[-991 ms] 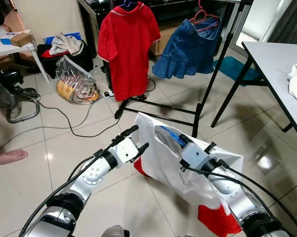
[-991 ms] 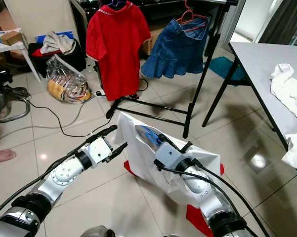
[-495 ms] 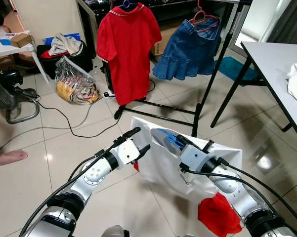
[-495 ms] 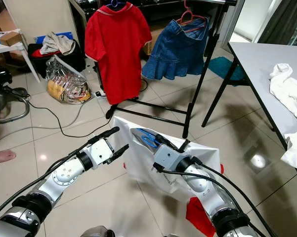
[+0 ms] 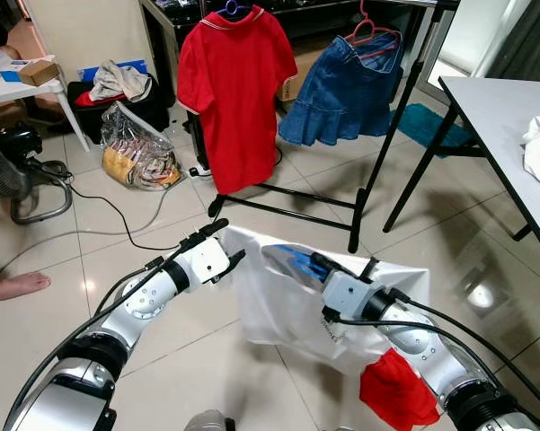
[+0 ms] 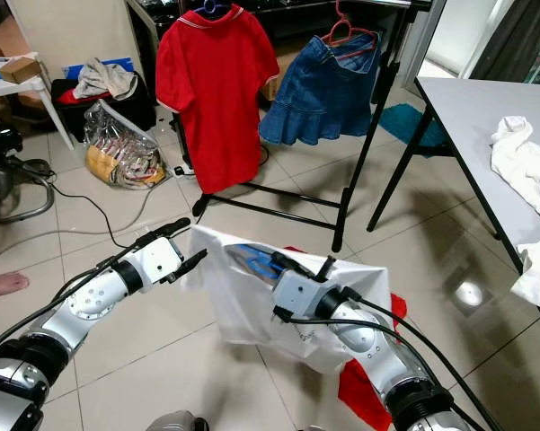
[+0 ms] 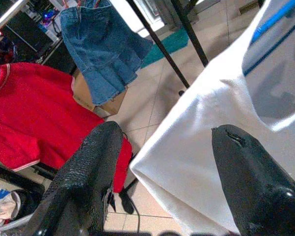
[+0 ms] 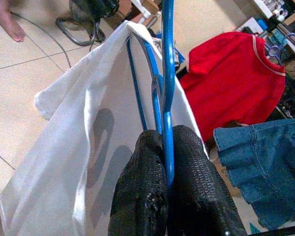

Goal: Hang hanger

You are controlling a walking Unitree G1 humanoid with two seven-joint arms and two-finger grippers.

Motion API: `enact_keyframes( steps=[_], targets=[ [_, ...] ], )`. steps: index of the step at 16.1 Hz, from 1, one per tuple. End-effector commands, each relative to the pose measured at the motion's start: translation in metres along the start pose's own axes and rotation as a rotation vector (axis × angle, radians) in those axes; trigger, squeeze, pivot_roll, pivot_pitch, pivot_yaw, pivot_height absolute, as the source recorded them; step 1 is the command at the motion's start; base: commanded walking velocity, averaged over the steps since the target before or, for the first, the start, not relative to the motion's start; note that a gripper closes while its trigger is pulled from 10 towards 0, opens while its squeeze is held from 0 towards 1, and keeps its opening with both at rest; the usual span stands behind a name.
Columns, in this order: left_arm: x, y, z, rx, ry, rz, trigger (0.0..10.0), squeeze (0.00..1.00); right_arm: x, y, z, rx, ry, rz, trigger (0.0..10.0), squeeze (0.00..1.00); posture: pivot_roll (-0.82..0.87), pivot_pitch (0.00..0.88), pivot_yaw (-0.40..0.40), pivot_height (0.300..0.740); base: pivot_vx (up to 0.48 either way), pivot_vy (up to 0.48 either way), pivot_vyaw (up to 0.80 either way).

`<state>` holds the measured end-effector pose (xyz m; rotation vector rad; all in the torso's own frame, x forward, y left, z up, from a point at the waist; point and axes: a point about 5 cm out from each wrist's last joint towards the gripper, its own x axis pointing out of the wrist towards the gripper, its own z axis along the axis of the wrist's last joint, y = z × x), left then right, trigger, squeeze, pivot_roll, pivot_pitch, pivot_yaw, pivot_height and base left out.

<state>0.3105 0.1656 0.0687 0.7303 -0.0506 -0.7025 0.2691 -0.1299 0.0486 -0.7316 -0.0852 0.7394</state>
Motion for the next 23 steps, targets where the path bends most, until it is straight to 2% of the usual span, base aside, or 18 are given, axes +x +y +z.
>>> enact_keyframes(
  steps=[1, 5, 8, 13, 18, 19, 20, 23],
  targets=[
    [0.000, 0.006, -0.003, -0.005, 0.030, -0.008, 10.0, 0.00, 0.001, -0.002, 0.010, -0.007, -0.063, 0.002, 10.0, 0.00, 0.08, 0.001, 0.031, 0.740, 0.000, 0.000, 0.00],
    [0.003, 0.003, -0.007, -0.027, 0.068, -0.041, 10.0, 0.00, 0.000, 0.002, 0.019, -0.018, -0.119, 0.040, 10.0, 0.00, 0.07, 0.002, 0.031, 0.740, 0.000, 0.000, 0.00],
    [0.008, 0.005, -0.007, -0.076, 0.088, -0.025, 10.0, 0.00, -0.002, 0.005, 0.024, -0.026, -0.155, 0.072, 10.0, 0.00, 0.07, 0.004, 0.031, 0.740, 0.000, 0.000, 0.00],
    [0.019, -0.010, -0.003, -0.127, 0.103, -0.106, 10.0, 0.00, -0.001, 0.005, 0.033, -0.028, -0.201, 0.087, 10.0, 0.00, 0.06, 0.002, 0.037, 0.740, 0.000, 0.000, 0.00],
    [0.024, -0.019, -0.001, -0.153, 0.112, -0.157, 10.0, 0.00, -0.001, 0.005, 0.034, -0.033, -0.210, 0.093, 10.0, 0.00, 0.06, 0.002, 0.039, 0.740, 0.000, 0.000, 0.00],
    [0.025, -0.022, 0.000, -0.162, 0.109, -0.173, 6.6, 0.00, -0.001, 0.005, 0.035, -0.034, -0.211, 0.095, 10.0, 0.00, 0.06, 0.002, 0.039, 0.740, 0.000, 0.000, 0.00],
    [0.025, -0.023, 0.000, -0.168, 0.101, -0.181, 0.0, 0.00, -0.001, 0.006, 0.035, -0.034, -0.212, 0.097, 10.0, 0.00, 0.06, 0.002, 0.037, 0.740, 0.000, 0.000, 0.00],
    [0.024, -0.024, 0.002, -0.174, 0.078, -0.198, 0.0, 0.00, -0.001, 0.005, 0.035, -0.036, -0.212, 0.098, 10.0, 0.00, 0.06, 0.002, 0.037, 0.740, 0.000, 0.000, 0.00]
  ],
)
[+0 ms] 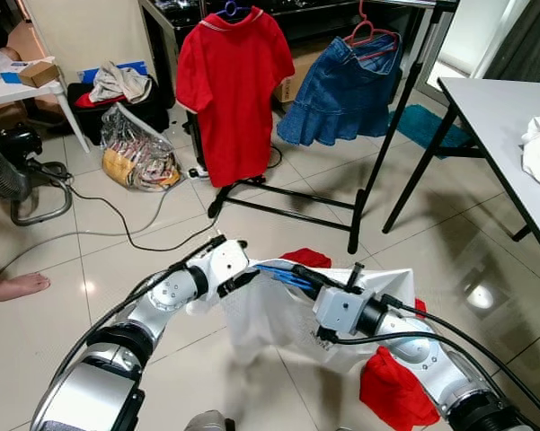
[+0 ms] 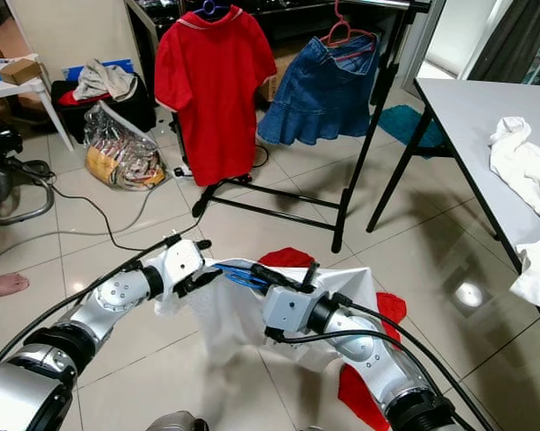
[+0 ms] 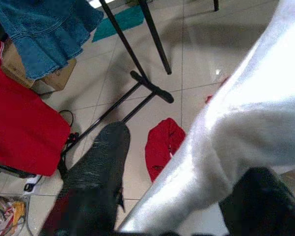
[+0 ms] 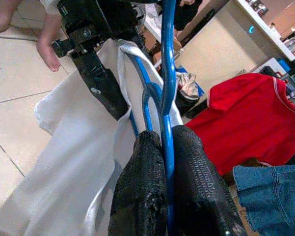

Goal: Hang hanger

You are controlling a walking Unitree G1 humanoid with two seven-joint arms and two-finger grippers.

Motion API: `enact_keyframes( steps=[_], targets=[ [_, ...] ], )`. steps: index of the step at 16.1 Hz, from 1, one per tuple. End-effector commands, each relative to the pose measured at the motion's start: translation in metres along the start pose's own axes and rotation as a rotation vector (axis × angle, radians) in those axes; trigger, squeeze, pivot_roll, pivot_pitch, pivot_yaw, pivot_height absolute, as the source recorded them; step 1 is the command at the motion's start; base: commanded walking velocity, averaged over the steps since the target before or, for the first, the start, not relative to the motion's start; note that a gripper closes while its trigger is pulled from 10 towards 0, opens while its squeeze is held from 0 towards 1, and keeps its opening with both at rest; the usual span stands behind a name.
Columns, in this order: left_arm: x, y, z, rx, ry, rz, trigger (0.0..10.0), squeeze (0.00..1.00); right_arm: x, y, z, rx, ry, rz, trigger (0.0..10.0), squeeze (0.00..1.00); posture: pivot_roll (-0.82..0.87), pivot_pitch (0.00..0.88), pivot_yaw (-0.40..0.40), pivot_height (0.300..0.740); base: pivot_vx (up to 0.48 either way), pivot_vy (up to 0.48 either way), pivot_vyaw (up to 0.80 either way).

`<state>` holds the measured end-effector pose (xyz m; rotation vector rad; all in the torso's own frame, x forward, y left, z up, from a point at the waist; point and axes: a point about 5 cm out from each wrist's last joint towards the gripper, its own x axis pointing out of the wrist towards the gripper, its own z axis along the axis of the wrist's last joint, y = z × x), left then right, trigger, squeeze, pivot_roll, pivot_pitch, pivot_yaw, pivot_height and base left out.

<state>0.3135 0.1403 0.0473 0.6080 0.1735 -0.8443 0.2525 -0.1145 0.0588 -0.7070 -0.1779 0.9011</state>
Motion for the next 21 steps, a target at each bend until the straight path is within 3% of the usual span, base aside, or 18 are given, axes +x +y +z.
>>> enact_keyframes(
  steps=[1, 14, 18, 19, 20, 21],
  targets=[
    [0.0017, 0.0004, 0.0047, 0.000, -0.029, -0.006, 0.0, 0.00, 0.0047, -0.0064, 0.0125, -0.023, -0.071, -0.017, 10.0, 0.00, 0.06, 0.002, 0.037, 0.740, 0.000, 0.000, 0.00],
    [0.0015, -0.0018, 0.0081, -0.044, -0.080, -0.027, 0.0, 0.00, 0.0029, -0.0073, 0.0116, -0.021, -0.067, -0.019, 10.0, 0.00, 0.06, 0.003, 0.035, 0.740, 0.000, 0.000, 0.00],
    [0.0038, 0.0024, 0.0077, -0.032, -0.048, 0.032, 0.0, 0.00, 0.0019, -0.0070, 0.0116, -0.020, -0.065, -0.020, 10.0, 0.00, 0.06, 0.008, 0.035, 0.740, 0.000, 0.000, 0.00],
    [0.0038, 0.0033, 0.0072, -0.035, -0.041, 0.044, 3.7, 0.00, 0.0017, -0.0068, 0.0118, -0.019, -0.065, -0.020, 10.0, 0.00, 0.06, 0.009, 0.035, 0.740, 0.000, 0.000, 0.00],
    [0.0039, 0.0040, 0.0071, -0.035, -0.038, 0.051, 10.0, 0.00, 0.0016, -0.0067, 0.0119, -0.019, -0.064, -0.020, 10.0, 0.00, 0.06, 0.009, 0.035, 0.740, 0.000, 0.000, 0.00],
    [0.0039, 0.0046, 0.0069, -0.035, -0.033, 0.055, 10.0, 0.00, 0.0015, -0.0066, 0.0119, -0.019, -0.064, -0.020, 10.0, 0.00, 0.06, 0.009, 0.036, 0.740, 0.000, 0.000, 0.00]
  ],
)
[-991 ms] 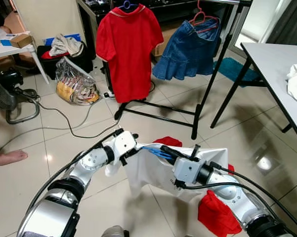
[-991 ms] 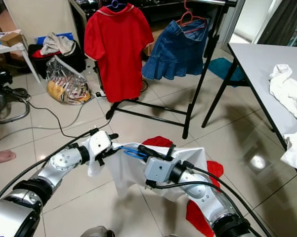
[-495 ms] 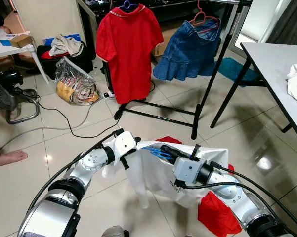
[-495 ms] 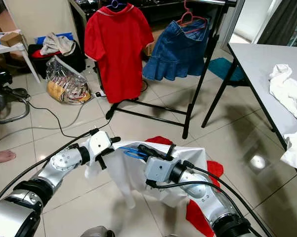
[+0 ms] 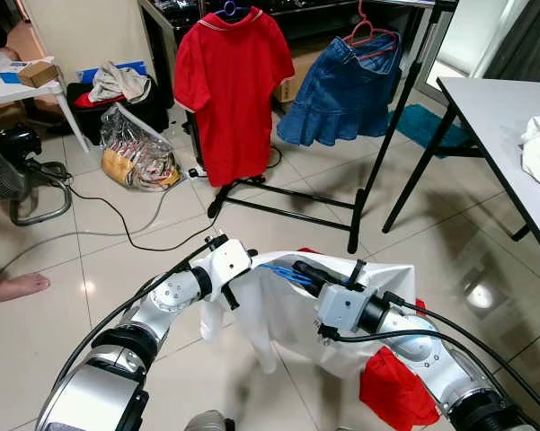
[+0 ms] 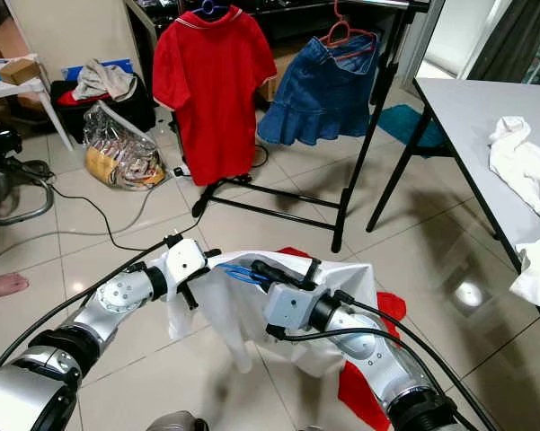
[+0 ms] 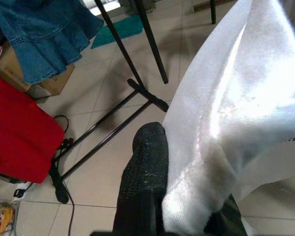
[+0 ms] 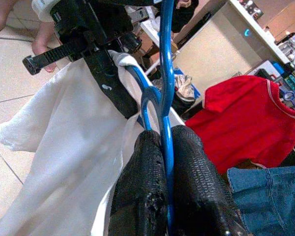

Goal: Hang hanger

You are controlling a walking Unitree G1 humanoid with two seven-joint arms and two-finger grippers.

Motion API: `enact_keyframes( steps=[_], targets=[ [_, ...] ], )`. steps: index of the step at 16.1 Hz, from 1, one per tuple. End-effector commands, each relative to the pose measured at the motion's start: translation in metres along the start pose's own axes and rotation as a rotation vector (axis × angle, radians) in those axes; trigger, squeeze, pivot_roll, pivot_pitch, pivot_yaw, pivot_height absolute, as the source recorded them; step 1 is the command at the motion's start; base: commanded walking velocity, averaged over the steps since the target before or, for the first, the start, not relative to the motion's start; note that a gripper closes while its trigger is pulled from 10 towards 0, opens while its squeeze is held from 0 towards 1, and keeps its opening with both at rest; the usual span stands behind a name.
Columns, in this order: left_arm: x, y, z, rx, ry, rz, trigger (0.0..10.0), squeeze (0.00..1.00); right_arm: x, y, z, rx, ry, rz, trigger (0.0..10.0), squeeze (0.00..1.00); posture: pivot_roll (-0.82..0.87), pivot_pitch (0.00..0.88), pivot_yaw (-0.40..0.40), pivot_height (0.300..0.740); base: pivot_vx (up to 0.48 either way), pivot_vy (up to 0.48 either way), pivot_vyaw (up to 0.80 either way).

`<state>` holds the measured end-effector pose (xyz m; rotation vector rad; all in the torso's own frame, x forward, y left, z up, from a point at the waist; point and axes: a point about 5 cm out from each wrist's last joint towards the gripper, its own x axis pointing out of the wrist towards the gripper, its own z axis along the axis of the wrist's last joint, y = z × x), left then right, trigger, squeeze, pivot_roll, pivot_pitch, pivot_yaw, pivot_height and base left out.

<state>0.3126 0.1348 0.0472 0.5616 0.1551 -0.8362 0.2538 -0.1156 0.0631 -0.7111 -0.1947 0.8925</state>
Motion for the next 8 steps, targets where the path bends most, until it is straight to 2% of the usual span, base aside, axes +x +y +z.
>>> enact_keyframes(
  steps=[1, 3, 4, 5, 6, 8],
  targets=[
    [0.0013, 0.0084, 0.0039, 0.005, 0.003, 0.047, 10.0, 0.00, 0.0022, -0.0025, 0.0097, -0.008, -0.055, -0.009, 10.0, 0.00, 0.06, 0.009, 0.036, 0.740, 0.000, 0.000, 0.00],
    [0.0013, 0.0083, 0.0037, 0.008, 0.005, 0.049, 10.0, 0.00, 0.0023, -0.0023, 0.0099, -0.007, -0.056, -0.009, 10.0, 0.00, 0.06, 0.009, 0.037, 0.740, 0.000, 0.000, 0.00],
    [0.0014, 0.0080, 0.0039, 0.012, 0.004, 0.047, 8.9, 0.00, 0.0023, -0.0022, 0.0099, -0.007, -0.055, -0.009, 10.0, 0.00, 0.06, 0.009, 0.037, 0.740, 0.000, 0.000, 0.00],
    [0.0017, 0.0074, 0.0044, 0.012, -0.001, 0.041, 1.2, 0.00, 0.0024, -0.0022, 0.0099, -0.007, -0.055, -0.009, 10.0, 0.00, 0.06, 0.009, 0.037, 0.740, 0.000, 0.000, 0.00],
    [0.0018, 0.0072, 0.0046, 0.012, -0.003, 0.040, 0.3, 0.00, 0.0025, -0.0022, 0.0098, -0.007, -0.055, -0.009, 10.0, 0.00, 0.06, 0.009, 0.037, 0.740, 0.000, 0.000, 0.00],
    [0.0019, 0.0056, 0.0061, 0.009, -0.023, 0.025, 0.0, 0.00, 0.0024, -0.0022, 0.0095, -0.005, -0.054, -0.009, 10.0, 0.00, 0.05, 0.010, 0.038, 0.740, 0.000, 0.000, 0.00]
  ],
)
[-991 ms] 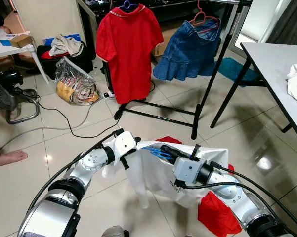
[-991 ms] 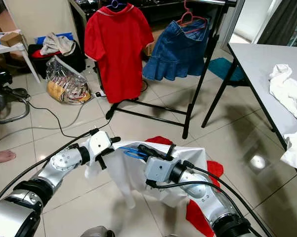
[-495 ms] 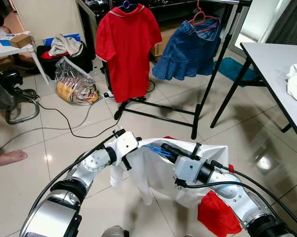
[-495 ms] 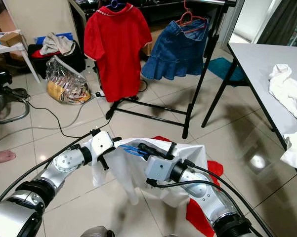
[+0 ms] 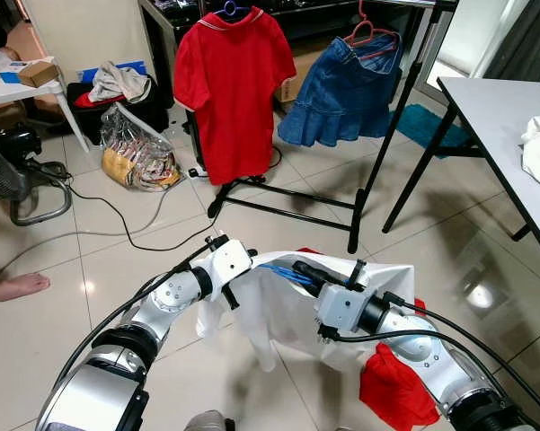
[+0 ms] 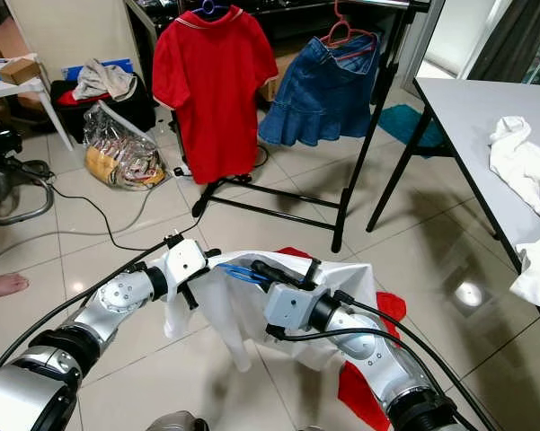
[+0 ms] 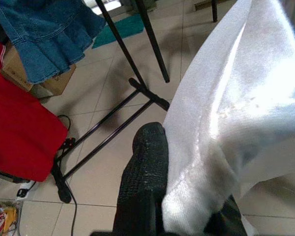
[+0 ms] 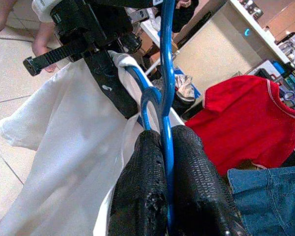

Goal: Hang hanger

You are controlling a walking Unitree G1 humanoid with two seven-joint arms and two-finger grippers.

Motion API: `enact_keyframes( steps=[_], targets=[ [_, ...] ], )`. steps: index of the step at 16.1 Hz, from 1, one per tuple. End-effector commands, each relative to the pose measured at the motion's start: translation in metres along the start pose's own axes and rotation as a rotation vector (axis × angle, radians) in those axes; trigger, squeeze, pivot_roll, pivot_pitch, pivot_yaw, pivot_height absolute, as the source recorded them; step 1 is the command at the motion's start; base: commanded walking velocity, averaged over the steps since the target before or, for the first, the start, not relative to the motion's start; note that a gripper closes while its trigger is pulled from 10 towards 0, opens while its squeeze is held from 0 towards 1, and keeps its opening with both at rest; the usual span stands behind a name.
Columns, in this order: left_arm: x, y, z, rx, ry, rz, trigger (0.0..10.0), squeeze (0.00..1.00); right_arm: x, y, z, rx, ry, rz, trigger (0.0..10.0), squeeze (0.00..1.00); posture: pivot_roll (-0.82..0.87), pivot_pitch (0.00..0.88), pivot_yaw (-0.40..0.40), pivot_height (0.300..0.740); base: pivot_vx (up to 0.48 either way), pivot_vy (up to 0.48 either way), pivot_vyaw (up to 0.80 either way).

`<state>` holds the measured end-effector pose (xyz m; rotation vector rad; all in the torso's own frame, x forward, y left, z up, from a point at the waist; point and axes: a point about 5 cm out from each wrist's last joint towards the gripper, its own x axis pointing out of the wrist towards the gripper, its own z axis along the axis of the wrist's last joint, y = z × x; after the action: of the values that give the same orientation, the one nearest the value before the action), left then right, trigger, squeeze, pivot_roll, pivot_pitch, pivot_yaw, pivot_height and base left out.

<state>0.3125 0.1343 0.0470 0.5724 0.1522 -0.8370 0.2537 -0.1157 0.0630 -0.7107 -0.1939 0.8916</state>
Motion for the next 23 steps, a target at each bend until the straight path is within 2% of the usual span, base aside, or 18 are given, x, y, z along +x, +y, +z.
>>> enact_keyframes(
  steps=[1, 10, 13, 14, 18, 19, 23],
  targets=[
    [0.0015, 0.0067, 0.0059, 0.000, -0.023, 0.034, 0.0, 0.00, 0.0024, -0.0023, 0.0096, -0.006, -0.054, -0.009, 10.0, 0.00, 0.05, 0.010, 0.038, 0.740, 0.000, 0.000, 0.00],
    [0.0025, 0.0045, 0.0093, -0.008, -0.056, 0.013, 0.0, 0.00, 0.0006, -0.0047, 0.0088, 0.009, -0.050, -0.020, 10.0, 0.00, 0.05, 0.010, 0.034, 0.740, 0.000, 0.000, 0.00],
    [0.0031, 0.0095, 0.0087, 0.005, -0.031, 0.064, 0.0, 0.00, 0.0000, -0.0045, 0.0086, 0.031, -0.053, -0.019, 10.0, 0.00, 0.05, 0.011, 0.035, 0.740, 0.000, 0.000, 0.00],
    [0.0031, 0.0120, 0.0088, 0.009, -0.023, 0.083, 9.8, 0.00, -0.0003, -0.0048, 0.0090, 0.048, -0.058, -0.023, 10.0, 1.00, 0.05, 0.012, 0.035, 0.740, 0.000, 0.000, 0.00],
    [0.0029, 0.0136, 0.0093, 0.014, -0.024, 0.098, 10.0, 0.00, -0.0005, -0.0058, 0.0082, 0.050, -0.048, -0.033, 10.0, 1.00, 0.05, 0.013, 0.035, 0.740, 0.000, 0.000, 0.00],
    [0.0029, 0.0137, 0.0093, 0.015, -0.023, 0.101, 10.0, 0.00, -0.0004, -0.0059, 0.0078, 0.049, -0.046, -0.032, 10.0, 0.00, 0.05, 0.012, 0.035, 0.740, 0.000, 0.000, 0.00],
    [0.0033, 0.0137, 0.0090, 0.015, -0.019, 0.110, 10.0, 0.00, -0.0018, -0.0069, 0.0074, 0.060, -0.042, -0.032, 10.0, 0.00, 0.05, 0.012, 0.036, 0.740, 0.000, 0.000, 0.00]
  ],
)
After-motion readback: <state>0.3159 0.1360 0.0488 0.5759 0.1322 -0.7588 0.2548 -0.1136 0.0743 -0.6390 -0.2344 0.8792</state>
